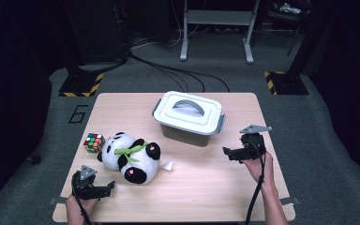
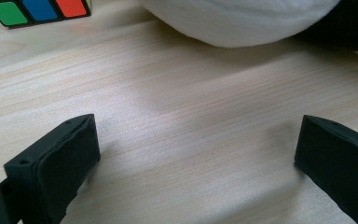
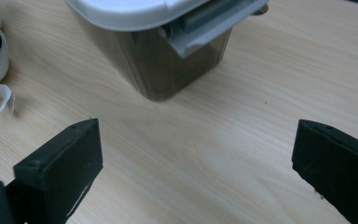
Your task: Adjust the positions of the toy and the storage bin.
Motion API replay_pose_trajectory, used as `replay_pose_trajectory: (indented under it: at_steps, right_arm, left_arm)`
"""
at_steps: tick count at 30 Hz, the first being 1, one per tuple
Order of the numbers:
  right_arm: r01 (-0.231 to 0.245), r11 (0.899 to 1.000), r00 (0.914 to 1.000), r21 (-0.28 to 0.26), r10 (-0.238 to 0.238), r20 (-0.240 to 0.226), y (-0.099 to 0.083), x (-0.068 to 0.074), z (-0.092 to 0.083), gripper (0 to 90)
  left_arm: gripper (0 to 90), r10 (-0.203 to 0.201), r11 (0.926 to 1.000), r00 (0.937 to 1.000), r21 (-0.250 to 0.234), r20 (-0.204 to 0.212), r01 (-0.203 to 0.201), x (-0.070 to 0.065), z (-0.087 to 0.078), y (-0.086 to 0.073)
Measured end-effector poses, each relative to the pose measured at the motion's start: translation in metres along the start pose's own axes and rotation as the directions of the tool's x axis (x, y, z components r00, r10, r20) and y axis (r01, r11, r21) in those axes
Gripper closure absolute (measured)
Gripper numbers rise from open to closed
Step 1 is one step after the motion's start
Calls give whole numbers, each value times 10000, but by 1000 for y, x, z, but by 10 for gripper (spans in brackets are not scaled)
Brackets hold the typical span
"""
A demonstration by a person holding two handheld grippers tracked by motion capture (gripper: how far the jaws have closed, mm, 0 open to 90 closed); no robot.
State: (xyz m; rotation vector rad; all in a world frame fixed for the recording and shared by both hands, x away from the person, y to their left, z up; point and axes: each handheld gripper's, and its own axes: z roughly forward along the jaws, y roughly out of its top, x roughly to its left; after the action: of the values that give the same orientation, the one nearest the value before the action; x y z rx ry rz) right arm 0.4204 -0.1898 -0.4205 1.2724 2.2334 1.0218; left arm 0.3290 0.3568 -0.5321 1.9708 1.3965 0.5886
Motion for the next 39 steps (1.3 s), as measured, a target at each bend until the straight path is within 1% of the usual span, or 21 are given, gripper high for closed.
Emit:
replay_pose_trajectory:
  at_steps: [2, 3, 4, 5, 7, 8, 10, 12, 16, 18, 19, 20, 23, 25, 26, 27, 31, 34, 35, 36, 39]
  right_arm:
    - [142, 9999, 9999, -45, -143, -83, 12, 0, 0, 8]
    - [142, 9999, 9999, -45, -143, -83, 12, 0, 0, 8]
    - [258, 9997, 9996, -14, -258, -121, 19, 0, 0, 8]
    - [258, 9997, 9996, -14, -258, -121, 19, 0, 0, 8]
    - [344, 9994, 9993, -23, -344, -148, 26, 1, 1, 7]
    - [390, 9992, 9990, -10, -390, -223, 34, 0, 3, 7]
    - [460, 9989, 9985, -32, -460, -282, 37, 0, 5, 7]
    - [661, 9978, 9974, -7, -661, -277, 47, 0, 8, 5]
    - [726, 9973, 9966, 65, -723, -401, 63, 4, 14, 5]
    - [817, 9966, 9958, 48, -815, -429, 72, 5, 18, 4]
    - [968, 9953, 9942, 26, -966, -468, 77, 4, 21, 2]
    - [900, 9959, 9948, 81, -895, -484, 81, 5, 23, 0]
    - [1078, 9941, 9928, 137, -1069, -542, 90, 6, 31, 0]
    - [1068, 9941, 9925, 207, -1053, -614, 95, 7, 37, 0]
    - [1142, 9931, 9917, 256, -1124, -617, 97, 7, 40, 0]
    - [1149, 9929, 9915, 299, -1128, -642, 99, 8, 43, 0]
    - [1331, 9903, 9884, 405, -1296, -798, 106, 10, 58, 3]
    - [1366, 9894, 9872, 497, -1317, -903, 111, 12, 66, 36]
    - [1388, 9894, 9869, 422, -1347, -886, 114, 12, 68, 57]
    - [1373, 9900, 9864, 318, -1338, -954, 116, 12, 69, 93]
    - [1546, 9878, 9835, 180, -1522, -975, 123, 14, 74, 167]
  left_arm:
    - [0, 9, 10000, 10000, 4, 2, -9, 0, 0, 0]
    - [0, 9, 10000, 10000, 4, 2, -9, 0, 0, 0]
    - [0, 8, 10000, 10000, 4, 1, -8, 0, 0, 0]
    - [0, 8, 10000, 10000, 4, 1, -8, 0, 0, 0]
    - [0, 4, 10000, 10000, 3, 29, -4, 0, 0, 0]
    - [0, -15, 10000, 10000, 1, 34, 15, 0, 0, 0]
    - [0, 6, 10000, 10000, 6, 45, -6, 0, 0, 0]
    - [0, 15, 10000, 10000, 6, 59, -15, 0, 0, 0]
    - [0, 23, 10000, 10000, 5, 61, -23, 0, 0, 0]
    - [0, 21, 10000, 10000, 3, 63, -21, 0, 0, 0]
    - [0, 27, 10000, 10000, 14, 70, -28, 0, 0, 0]
    - [0, 24, 10000, 10000, 2, 67, -24, 0, 0, 0]
    - [0, 39, 10000, 10000, 44, 69, -40, 0, 0, 0]
    - [0, 33, 10000, 10000, 32, 67, -33, 0, 0, 0]
    - [0, 41, 10000, 10000, 82, 75, -42, 0, -1, 0]
    - [0, 23, 10000, 10000, -16, 65, -23, 0, 0, 0]
    - [0, 30, 10000, 10000, 24, 66, -30, 0, 0, 0]
    - [0, 45, 9999, 10000, 95, 77, -46, 0, -1, 0]
    - [0, 28, 10000, 10000, -2, 73, -28, 0, 0, 0]
    - [0, 52, 9999, 10000, 106, 78, -53, 0, -1, 0]
    - [0, 31, 10000, 10000, 47, 74, -32, 0, 0, 0]
